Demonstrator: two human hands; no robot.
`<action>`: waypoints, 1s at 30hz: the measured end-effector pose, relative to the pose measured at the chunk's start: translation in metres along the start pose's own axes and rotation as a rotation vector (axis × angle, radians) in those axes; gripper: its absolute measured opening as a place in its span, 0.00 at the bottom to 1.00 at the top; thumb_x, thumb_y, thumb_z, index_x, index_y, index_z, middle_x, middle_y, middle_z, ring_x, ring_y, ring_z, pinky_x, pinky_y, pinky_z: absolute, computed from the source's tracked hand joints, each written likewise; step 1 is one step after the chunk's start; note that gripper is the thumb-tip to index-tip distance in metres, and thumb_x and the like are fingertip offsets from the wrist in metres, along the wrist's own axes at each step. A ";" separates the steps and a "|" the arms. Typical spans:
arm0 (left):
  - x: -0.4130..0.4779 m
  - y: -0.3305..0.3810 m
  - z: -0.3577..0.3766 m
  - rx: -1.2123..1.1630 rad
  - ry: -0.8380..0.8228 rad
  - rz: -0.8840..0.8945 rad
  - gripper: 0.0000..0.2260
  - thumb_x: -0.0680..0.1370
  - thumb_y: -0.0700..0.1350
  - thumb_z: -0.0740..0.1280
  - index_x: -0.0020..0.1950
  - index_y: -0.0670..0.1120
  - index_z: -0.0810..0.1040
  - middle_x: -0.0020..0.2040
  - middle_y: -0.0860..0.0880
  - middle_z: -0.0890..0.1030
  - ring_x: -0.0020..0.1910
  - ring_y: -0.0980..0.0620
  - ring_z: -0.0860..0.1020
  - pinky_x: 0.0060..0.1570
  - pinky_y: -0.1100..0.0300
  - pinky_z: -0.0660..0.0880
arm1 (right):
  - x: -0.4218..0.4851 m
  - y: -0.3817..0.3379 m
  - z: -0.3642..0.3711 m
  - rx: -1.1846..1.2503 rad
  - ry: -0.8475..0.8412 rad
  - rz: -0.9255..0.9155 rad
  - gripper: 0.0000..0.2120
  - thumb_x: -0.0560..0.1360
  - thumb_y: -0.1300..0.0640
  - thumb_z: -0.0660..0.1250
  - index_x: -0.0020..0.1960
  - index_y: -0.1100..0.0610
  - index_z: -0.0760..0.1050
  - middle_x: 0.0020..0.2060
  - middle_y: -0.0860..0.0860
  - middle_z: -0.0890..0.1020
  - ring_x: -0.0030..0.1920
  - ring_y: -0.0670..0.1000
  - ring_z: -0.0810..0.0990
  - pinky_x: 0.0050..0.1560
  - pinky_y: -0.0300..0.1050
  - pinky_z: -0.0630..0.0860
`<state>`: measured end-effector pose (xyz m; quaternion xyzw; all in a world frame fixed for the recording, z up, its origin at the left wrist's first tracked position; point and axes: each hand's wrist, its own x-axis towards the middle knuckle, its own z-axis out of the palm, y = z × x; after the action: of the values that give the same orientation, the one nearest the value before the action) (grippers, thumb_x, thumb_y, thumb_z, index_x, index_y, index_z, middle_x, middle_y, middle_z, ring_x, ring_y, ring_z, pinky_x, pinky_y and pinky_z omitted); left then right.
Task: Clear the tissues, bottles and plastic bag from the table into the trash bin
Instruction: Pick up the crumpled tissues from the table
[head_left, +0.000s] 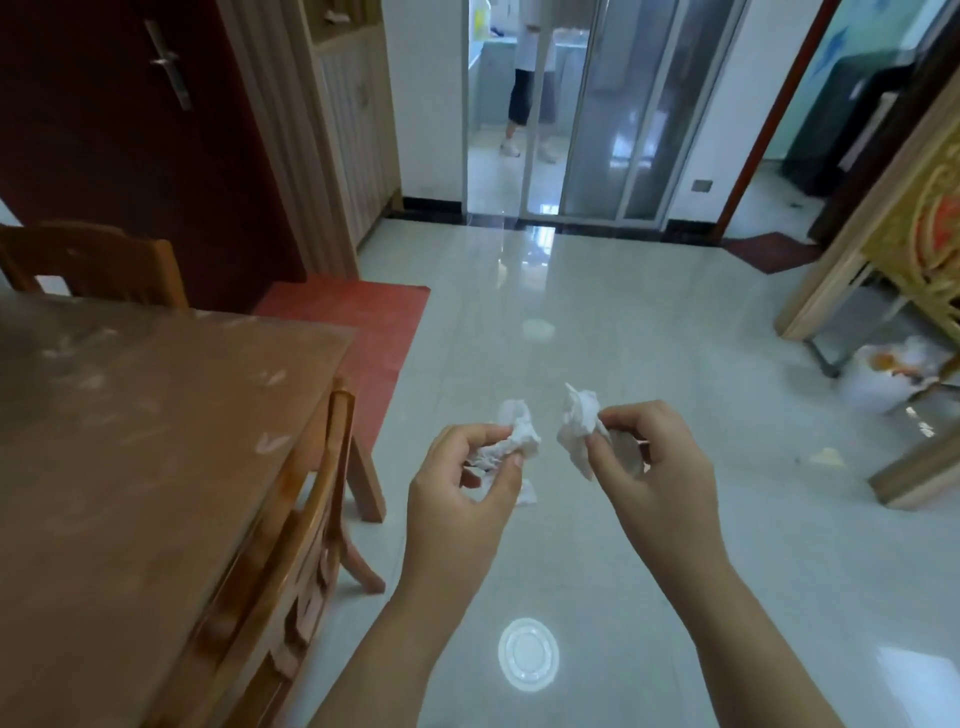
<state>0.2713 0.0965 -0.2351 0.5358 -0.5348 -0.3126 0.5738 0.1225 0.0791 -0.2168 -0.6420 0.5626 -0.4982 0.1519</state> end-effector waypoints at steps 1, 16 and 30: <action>0.016 -0.001 0.005 0.016 0.003 0.024 0.06 0.70 0.48 0.68 0.43 0.60 0.76 0.41 0.54 0.80 0.41 0.55 0.78 0.43 0.55 0.77 | 0.017 0.005 0.005 0.003 0.011 0.002 0.11 0.69 0.66 0.70 0.41 0.52 0.73 0.37 0.44 0.76 0.42 0.35 0.73 0.41 0.24 0.66; 0.233 -0.060 0.116 -0.027 0.095 -0.012 0.06 0.67 0.56 0.66 0.43 0.61 0.77 0.39 0.59 0.79 0.38 0.57 0.77 0.41 0.59 0.73 | 0.245 0.115 0.069 0.065 -0.029 0.015 0.09 0.69 0.66 0.69 0.40 0.53 0.74 0.38 0.45 0.76 0.42 0.36 0.73 0.40 0.26 0.67; 0.439 -0.100 0.134 0.011 0.329 -0.040 0.05 0.67 0.54 0.67 0.42 0.60 0.78 0.42 0.51 0.81 0.43 0.43 0.78 0.46 0.41 0.76 | 0.458 0.153 0.189 0.180 -0.247 -0.112 0.08 0.69 0.65 0.70 0.41 0.54 0.75 0.38 0.44 0.76 0.42 0.38 0.73 0.41 0.25 0.66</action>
<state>0.2677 -0.3731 -0.2271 0.5935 -0.4246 -0.2289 0.6443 0.1288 -0.4390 -0.2037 -0.7125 0.4563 -0.4714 0.2489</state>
